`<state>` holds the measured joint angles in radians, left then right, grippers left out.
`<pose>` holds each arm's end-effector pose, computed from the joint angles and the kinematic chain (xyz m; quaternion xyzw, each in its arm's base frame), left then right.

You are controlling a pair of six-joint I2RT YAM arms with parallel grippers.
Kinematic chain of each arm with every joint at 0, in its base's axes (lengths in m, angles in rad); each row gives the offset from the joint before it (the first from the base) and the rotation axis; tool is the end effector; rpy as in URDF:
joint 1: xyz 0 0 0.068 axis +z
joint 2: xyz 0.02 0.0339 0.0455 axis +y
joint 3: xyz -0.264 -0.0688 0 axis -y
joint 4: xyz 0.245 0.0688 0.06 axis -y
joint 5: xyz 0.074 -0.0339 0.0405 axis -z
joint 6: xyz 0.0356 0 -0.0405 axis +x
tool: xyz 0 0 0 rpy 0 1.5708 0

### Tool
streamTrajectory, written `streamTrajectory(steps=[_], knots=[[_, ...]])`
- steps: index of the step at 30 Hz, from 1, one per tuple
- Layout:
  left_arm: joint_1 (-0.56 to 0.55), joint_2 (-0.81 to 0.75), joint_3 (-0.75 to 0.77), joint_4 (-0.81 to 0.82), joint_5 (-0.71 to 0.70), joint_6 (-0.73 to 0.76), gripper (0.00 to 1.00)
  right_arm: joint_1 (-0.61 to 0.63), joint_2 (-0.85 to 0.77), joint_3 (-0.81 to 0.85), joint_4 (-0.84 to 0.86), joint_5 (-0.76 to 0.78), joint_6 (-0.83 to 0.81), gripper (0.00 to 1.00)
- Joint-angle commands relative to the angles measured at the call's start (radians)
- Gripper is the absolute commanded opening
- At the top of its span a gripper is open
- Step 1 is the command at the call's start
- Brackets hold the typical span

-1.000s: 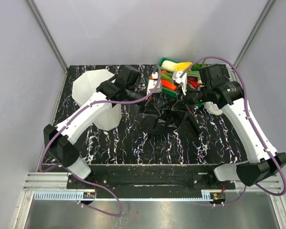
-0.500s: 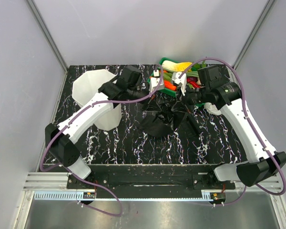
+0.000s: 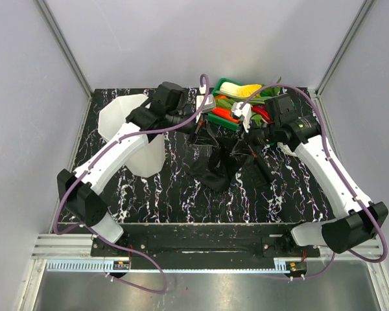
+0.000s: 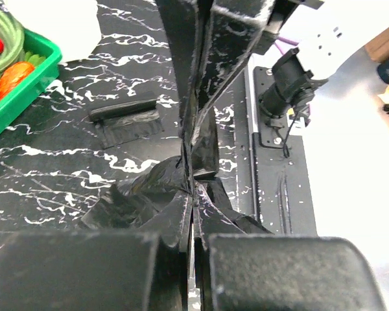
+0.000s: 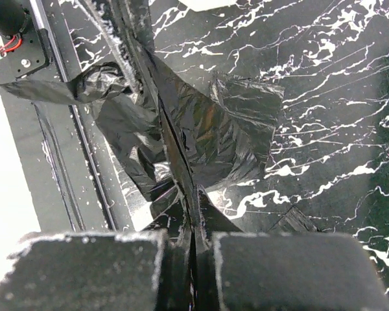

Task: Put the trash bags into the trash bin
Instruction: Unfold the trash bag at the center of the board.

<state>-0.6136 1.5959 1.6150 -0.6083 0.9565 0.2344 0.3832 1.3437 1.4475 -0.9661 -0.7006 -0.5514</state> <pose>0.2686 -0.2248 0.3896 0.5198 0.6244 -0.4775 0.3344 0.2362 0.1199 0.3789 -0.5031 0.7329 0.2934 0.3517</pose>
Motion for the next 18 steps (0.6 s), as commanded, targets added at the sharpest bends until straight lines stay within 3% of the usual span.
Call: streamTrajectory(steps=[1,18], knots=[[0.002,-0.056,-0.01,0.093,0.136,-0.041,0.0,-0.006,-0.006,-0.009,0.024,-0.059,0.011,0.0],[-0.104,-0.004,-0.041,0.076,-0.008,0.055,0.0,-0.001,-0.011,-0.007,0.026,-0.123,0.01,0.0]])
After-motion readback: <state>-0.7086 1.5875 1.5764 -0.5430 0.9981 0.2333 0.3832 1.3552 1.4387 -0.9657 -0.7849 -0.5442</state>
